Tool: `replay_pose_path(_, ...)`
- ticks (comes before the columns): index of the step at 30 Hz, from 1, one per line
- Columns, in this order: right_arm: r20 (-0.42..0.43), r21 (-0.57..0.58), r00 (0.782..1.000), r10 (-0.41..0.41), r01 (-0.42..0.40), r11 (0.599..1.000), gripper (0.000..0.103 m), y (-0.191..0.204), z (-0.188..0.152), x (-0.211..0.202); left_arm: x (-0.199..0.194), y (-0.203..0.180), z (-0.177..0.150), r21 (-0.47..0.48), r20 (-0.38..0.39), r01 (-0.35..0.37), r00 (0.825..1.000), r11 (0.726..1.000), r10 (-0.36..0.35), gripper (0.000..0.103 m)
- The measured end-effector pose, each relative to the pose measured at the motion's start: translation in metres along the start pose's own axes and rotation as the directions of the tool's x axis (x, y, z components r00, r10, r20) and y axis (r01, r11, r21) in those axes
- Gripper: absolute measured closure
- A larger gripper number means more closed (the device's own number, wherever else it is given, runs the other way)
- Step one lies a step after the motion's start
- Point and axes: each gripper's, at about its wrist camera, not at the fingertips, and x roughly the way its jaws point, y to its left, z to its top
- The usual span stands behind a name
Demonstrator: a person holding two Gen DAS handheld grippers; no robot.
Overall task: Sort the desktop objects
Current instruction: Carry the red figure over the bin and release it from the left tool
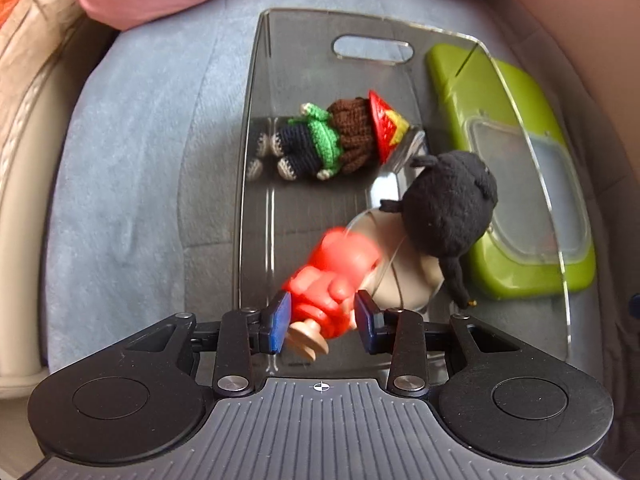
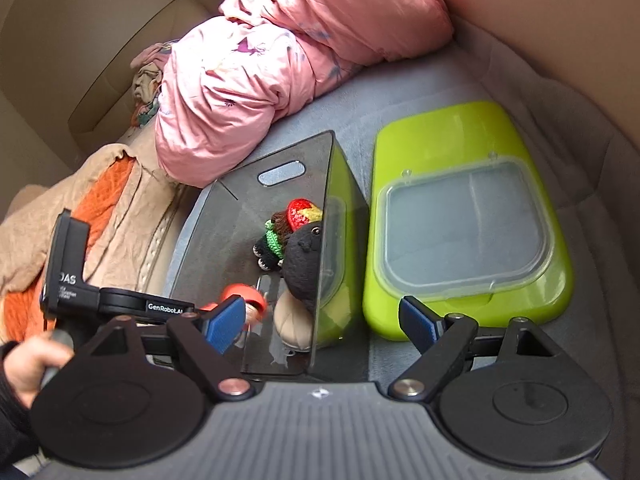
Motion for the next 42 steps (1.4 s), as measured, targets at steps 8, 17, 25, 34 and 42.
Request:
replay_pose_path(8,0.004,0.038,1.000,-0.016,0.015,0.999,0.018,-0.006,-0.005,0.002,-0.035,0.024,0.009,-0.065,0.086,0.104,0.991,0.992,-0.098,0.039)
replay_pose_path(17,0.017,0.008,1.000,-0.024,0.024,1.000,0.018,-0.002,0.001,0.010,-0.058,0.068,0.028,-0.200,0.215,0.213,0.962,0.956,-0.169,0.023)
replay_pose_path(25,0.029,-0.121,0.991,-0.128,0.130,0.984,0.032,0.015,0.046,0.081,-0.007,0.079,0.052,-0.280,0.179,0.185,0.974,0.942,-0.138,0.027)
replay_pose_path(34,-0.038,-0.092,0.993,-0.110,0.107,0.990,0.043,-0.005,0.050,0.104,-0.018,0.061,0.025,-0.189,0.045,0.164,0.986,0.968,-0.159,0.024)
replay_pose_path(42,-0.129,-0.111,0.988,-0.088,0.074,0.991,0.054,0.012,0.014,0.096,0.007,0.038,-0.006,-0.073,-0.023,0.047,0.999,0.996,-0.048,0.028)
